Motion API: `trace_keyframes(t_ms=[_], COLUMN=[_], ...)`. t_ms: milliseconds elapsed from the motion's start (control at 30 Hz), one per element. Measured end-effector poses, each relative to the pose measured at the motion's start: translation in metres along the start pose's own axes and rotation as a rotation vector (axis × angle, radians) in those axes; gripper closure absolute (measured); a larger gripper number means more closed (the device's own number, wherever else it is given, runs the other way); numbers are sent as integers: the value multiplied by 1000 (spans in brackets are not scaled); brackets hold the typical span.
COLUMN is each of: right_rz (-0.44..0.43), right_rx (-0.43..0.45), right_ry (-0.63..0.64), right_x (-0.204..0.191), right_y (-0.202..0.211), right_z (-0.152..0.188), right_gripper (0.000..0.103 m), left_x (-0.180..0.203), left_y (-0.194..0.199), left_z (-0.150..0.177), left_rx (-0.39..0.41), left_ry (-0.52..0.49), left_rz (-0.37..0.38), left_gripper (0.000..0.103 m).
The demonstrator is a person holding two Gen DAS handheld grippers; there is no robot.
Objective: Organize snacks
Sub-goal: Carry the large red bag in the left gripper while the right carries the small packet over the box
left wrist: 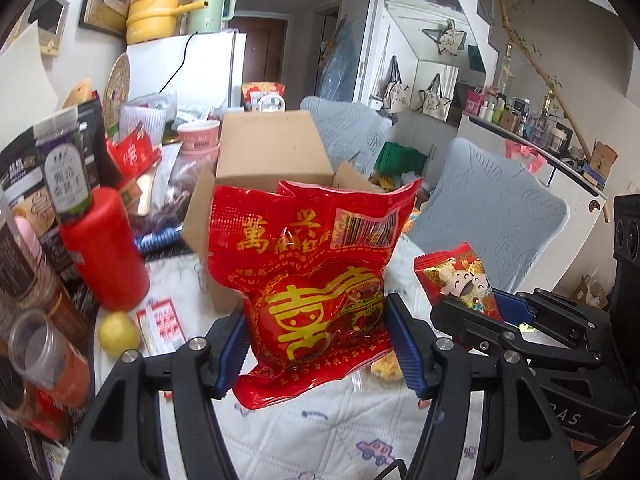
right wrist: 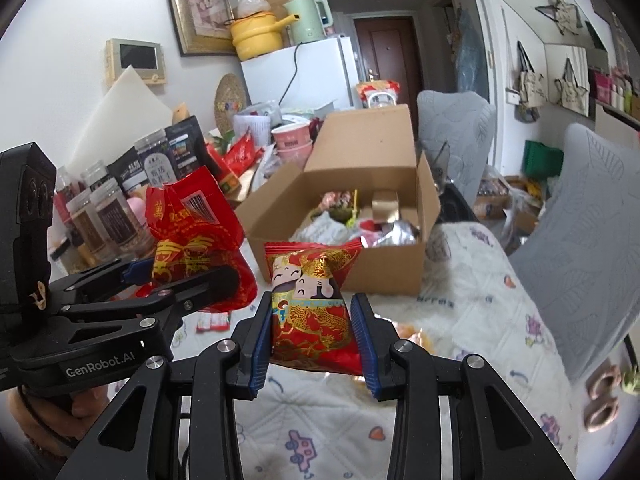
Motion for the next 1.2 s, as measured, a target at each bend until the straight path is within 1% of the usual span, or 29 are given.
trace_keyframes(t_ms=[233,567,900,1200], right_rz=[15,35,51,69], right_rx=[29,61,98,110], right_ry=[19,28,50,48], right_x=[12,37,59,82], right_y=[-3,-24,-50,-81], right_z=[-28,-67,-108,-132], right_gripper=[66,66,66,66], left_x=[11,17,20,10], left_y=[-7,-31,-60,-93], left_z=[-28,-72,-119,-153], left_rx=[33,71,111,135], left_ry=[-26,-57,-85,-71], left_rz=[25,37,26,14], left_gripper=[40,40,40,40])
Point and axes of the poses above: each gripper's, at about its wrist camera, not at the fingertips, and y roughly against the way its jaws point, x to its right, z to its underside, the point moved 9 cm from there along -y, roughly the way its jaws point, and after that the axes turned 13 degrees about y, right-handed, at the moved point
